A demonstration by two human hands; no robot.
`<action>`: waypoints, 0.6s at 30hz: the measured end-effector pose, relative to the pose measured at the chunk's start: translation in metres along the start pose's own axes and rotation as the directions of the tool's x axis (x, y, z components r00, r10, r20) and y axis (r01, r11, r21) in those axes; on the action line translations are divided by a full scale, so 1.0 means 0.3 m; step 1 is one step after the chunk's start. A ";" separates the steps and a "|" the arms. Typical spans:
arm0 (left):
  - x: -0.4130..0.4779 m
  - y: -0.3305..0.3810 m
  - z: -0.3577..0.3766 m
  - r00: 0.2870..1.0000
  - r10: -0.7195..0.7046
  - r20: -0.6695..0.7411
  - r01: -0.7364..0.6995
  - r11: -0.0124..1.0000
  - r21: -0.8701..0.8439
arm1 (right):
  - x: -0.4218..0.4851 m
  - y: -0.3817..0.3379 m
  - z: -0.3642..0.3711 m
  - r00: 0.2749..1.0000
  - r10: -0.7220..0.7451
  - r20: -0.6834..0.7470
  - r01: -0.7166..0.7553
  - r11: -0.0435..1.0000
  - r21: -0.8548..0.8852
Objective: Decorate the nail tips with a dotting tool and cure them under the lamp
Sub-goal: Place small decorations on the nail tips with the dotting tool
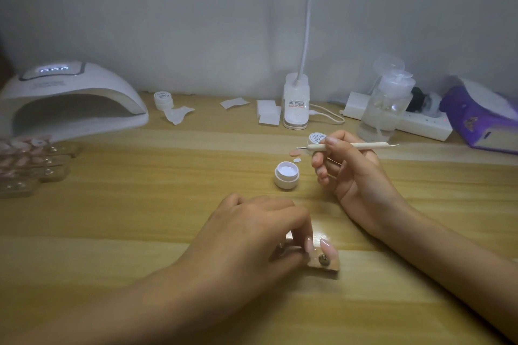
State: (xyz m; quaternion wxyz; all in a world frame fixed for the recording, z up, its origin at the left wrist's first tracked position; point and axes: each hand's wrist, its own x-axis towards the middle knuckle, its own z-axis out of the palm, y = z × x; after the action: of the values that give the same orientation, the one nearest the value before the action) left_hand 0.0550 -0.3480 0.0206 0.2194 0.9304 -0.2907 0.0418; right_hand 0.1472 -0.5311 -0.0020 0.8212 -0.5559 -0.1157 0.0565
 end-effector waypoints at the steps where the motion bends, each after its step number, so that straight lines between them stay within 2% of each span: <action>1: -0.001 0.004 0.000 1.000 0.003 -0.008 -0.003 1.000 0.022 | 0.000 0.000 -0.001 1.000 0.000 -0.004 0.000 1.000 0.005; 6: -0.010 0.032 0.006 0.977 0.166 -0.133 -0.135 0.967 0.218 | -0.003 0.000 -0.001 0.999 -0.015 -0.031 0.016 0.999 0.035; 9: -0.022 0.030 -0.014 0.960 0.206 -0.188 -0.166 0.964 0.209 | -0.001 -0.005 -0.003 0.995 -0.086 -0.044 0.085 0.996 -0.025; 11: -0.018 0.007 -0.053 0.958 0.184 -0.218 -0.168 0.981 0.093 | 0.001 -0.010 -0.004 0.987 -0.155 -0.030 0.149 0.979 -0.143; 13: 0.006 -0.034 -0.100 0.966 0.125 -0.226 -0.154 0.981 -0.119 | 0.003 -0.010 -0.006 0.978 -0.210 0.002 0.203 0.940 -0.273; 15: 0.048 -0.085 -0.129 0.970 0.042 -0.239 -0.110 0.954 -0.280 | 0.006 -0.008 -0.003 0.971 -0.237 0.041 0.233 0.884 -0.405; 18: 0.112 -0.166 -0.111 0.967 -0.142 -0.210 0.017 0.862 -0.507 | 0.008 -0.002 -0.002 0.968 -0.238 0.078 0.245 0.835 -0.493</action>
State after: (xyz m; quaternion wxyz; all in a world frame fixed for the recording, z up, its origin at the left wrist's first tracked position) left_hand 0.1124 -0.3145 0.0382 0.4882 0.8407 -0.2240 0.0682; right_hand 0.1497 -0.5312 -0.0013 0.6493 -0.7295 -0.2011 -0.0757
